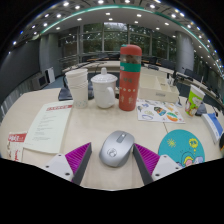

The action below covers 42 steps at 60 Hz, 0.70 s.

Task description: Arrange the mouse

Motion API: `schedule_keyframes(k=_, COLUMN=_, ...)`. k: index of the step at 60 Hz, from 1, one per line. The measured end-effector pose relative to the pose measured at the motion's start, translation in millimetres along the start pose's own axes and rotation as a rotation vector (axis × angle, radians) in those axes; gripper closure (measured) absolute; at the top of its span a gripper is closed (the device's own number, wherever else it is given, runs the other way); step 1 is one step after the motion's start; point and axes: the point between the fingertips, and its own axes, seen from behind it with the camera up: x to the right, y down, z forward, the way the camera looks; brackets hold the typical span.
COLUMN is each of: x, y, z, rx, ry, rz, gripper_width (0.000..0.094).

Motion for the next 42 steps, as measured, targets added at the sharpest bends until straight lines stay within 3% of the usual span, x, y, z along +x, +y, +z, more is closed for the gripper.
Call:
schedule_keyframes(k=6, x=-1.8, y=-9.3, z=11.4, rx=0.011, ry=0.008, rz=0.005, gripper_width=0.0151)
schedule_keyframes(k=13, x=3.8, y=-15.2, z=19.6, rx=0.025, ry=0.04, rz=0.008, gripper_width=0.0436)
schedule_keyframes(k=29, x=3.5, y=-18.4, z=12.2, rx=0.026, ry=0.049, rz=-0.047, gripper_width=0.0564)
schedule_keyframes(k=42, x=12.1, y=-95.2, z=-67.5, rx=0.185, ry=-0.022, rz=0.015, gripper_width=0.0579)
